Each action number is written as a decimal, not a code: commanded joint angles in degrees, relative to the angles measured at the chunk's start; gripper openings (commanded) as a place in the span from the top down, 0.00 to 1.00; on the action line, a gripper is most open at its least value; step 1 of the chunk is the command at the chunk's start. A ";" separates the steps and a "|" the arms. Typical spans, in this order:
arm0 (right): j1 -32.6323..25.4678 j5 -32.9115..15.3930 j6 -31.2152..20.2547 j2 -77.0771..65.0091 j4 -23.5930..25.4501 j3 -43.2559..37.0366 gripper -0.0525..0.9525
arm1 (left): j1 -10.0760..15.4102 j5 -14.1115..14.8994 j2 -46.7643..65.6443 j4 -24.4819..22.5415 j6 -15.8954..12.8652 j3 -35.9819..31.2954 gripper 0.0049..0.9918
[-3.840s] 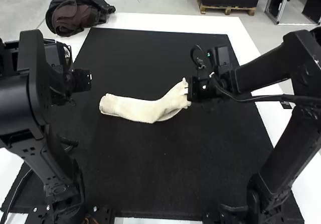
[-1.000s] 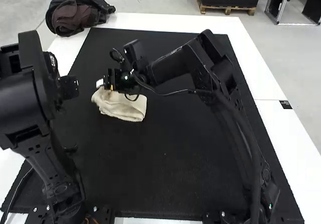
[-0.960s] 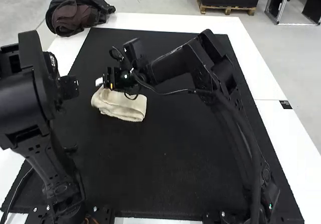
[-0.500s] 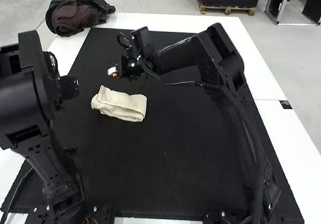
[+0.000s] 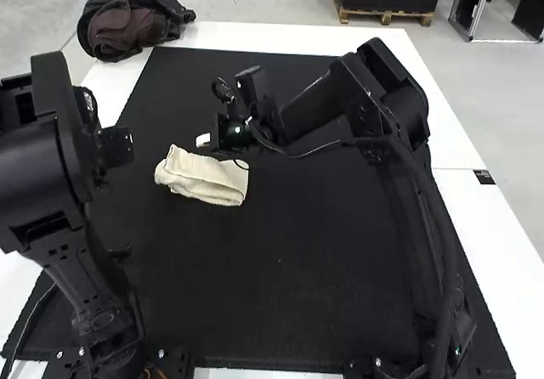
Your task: Fold the towel.
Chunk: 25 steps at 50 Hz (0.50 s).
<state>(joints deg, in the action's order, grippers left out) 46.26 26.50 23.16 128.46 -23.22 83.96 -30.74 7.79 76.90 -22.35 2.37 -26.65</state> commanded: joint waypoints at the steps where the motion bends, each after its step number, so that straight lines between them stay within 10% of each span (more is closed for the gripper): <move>1: 0.85 1.10 1.10 1.09 -2.27 0.50 0.97 | -0.28 0.91 -0.70 -0.59 -0.35 -0.33 0.02; 25: 2.08 2.06 2.16 8.12 -9.03 0.59 0.97 | -0.28 0.91 -0.88 -0.24 0.18 -0.59 0.02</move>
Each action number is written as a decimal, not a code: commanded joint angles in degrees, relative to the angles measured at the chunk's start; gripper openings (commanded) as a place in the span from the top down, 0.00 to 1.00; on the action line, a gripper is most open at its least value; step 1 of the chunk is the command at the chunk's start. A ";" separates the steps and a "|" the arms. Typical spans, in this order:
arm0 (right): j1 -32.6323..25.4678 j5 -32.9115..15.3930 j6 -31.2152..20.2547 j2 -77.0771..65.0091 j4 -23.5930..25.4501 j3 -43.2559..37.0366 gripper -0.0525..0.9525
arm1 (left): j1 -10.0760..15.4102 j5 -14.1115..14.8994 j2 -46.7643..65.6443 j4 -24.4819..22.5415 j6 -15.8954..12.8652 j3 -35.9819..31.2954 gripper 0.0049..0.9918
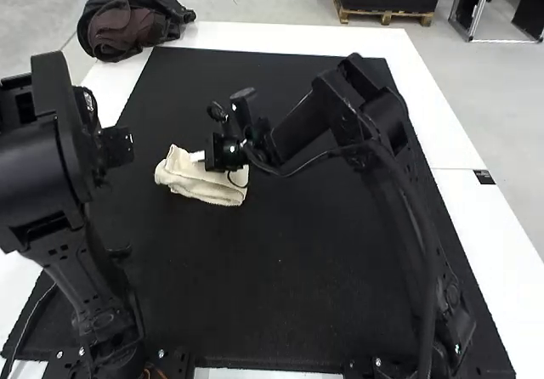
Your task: Fold the towel.
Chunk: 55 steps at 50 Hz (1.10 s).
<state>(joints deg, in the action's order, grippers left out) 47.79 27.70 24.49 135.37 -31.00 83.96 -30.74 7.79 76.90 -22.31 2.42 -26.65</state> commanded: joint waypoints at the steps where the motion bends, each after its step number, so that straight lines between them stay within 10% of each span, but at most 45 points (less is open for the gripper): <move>1: 0.55 0.86 0.82 1.65 -1.60 0.50 0.97 | -0.28 0.91 -0.88 -0.28 0.13 -0.59 0.02; 20: 1.52 0.77 2.76 4.55 -9.25 -1.52 0.97 | -0.20 0.91 -1.05 2.27 0.49 -3.40 0.02; 38: -2.53 0.77 5.74 -13.64 -2.92 -0.64 0.97 | 0.51 1.17 -4.31 10.18 0.66 -12.02 0.02; 55: -10.17 0.51 5.22 -34.12 5.16 -6.09 0.97 | 12.37 0.73 -9.40 17.21 7.34 -18.35 0.02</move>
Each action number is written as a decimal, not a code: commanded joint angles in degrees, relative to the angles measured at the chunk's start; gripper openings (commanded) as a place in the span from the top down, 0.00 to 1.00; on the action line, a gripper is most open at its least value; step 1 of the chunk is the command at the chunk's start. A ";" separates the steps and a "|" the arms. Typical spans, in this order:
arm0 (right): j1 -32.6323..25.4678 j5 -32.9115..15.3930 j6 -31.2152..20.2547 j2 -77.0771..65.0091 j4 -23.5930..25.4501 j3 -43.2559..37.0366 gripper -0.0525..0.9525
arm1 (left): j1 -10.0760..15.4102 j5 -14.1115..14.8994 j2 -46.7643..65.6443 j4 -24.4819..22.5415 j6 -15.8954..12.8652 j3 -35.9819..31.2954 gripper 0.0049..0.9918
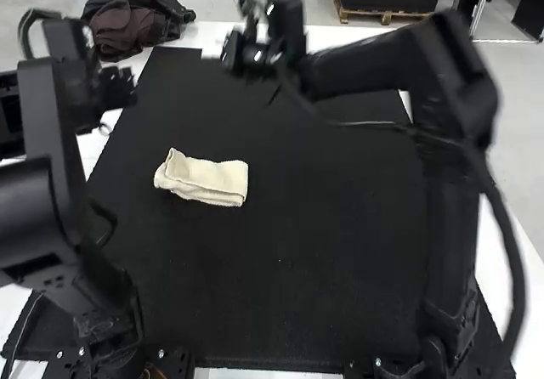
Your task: Fold the towel.
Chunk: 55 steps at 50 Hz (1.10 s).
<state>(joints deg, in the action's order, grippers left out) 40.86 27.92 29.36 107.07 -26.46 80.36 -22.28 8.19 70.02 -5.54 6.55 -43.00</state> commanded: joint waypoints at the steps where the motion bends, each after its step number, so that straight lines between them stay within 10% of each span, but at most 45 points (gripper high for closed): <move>1: -4.12 0.29 0.34 -7.13 0.79 -3.19 0.97 | 5.06 0.08 -2.87 0.79 3.65 -2.17 0.02; 16: -14.14 0.03 0.34 -24.54 3.61 -12.33 0.94 | 17.01 -5.55 -10.69 5.10 5.49 -2.00 0.02; 30: -25.39 0.64 0.34 -41.06 8.70 -19.19 0.05 | 18.33 -6.34 -18.95 6.51 5.06 -1.73 0.02; 55: -39.54 3.10 5.26 -84.74 11.87 -34.39 0.03 | 19.38 -5.55 -45.76 0.88 7.60 6.70 0.02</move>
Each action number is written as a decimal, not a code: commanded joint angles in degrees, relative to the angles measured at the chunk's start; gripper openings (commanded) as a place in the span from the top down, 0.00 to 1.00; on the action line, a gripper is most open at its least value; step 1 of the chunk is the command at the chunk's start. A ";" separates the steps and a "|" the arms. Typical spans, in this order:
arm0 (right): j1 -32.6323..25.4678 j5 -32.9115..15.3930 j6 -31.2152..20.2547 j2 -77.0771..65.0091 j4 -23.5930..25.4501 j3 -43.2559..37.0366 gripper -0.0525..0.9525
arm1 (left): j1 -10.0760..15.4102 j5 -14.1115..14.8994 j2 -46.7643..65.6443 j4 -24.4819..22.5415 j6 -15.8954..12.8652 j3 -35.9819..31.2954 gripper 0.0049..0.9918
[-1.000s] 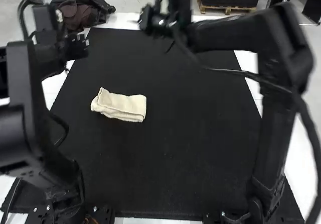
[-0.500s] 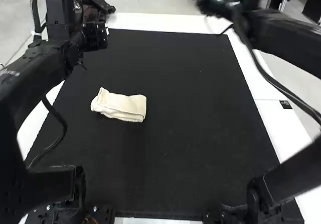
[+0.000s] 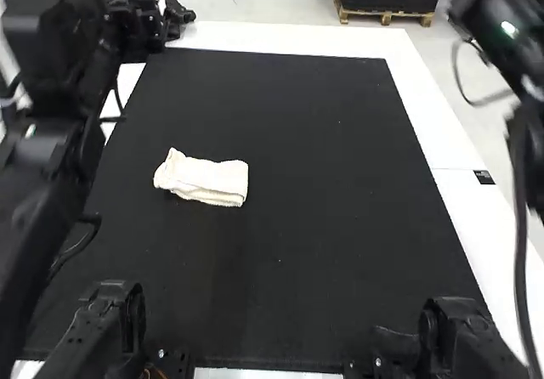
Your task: Fold the towel.
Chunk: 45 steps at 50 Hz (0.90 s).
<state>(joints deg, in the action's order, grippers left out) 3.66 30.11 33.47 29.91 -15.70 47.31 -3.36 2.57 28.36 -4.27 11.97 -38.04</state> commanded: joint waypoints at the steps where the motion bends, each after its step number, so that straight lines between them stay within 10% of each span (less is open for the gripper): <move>1: -2.52 0.92 1.16 -8.99 1.47 -1.52 0.03 | 0.45 0.07 -4.80 -0.30 2.54 2.01 0.02; 23: -8.50 -7.61 -13.17 -29.65 15.97 -1.43 0.03 | 0.19 -2.13 -24.49 -1.53 3.68 7.63 0.02; 34: -8.32 -21.76 -21.34 -29.65 19.40 -2.66 0.03 | 0.19 -5.12 -28.62 -0.65 3.85 9.30 0.02; 45: -8.23 -36.52 -23.81 -29.65 18.96 -15.49 0.03 | 0.19 -4.41 -28.62 -6.10 -8.45 18.97 0.02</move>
<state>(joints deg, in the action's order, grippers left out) -4.21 3.16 13.54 0.45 3.99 37.39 -3.36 -1.52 0.16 -7.70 10.04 -23.64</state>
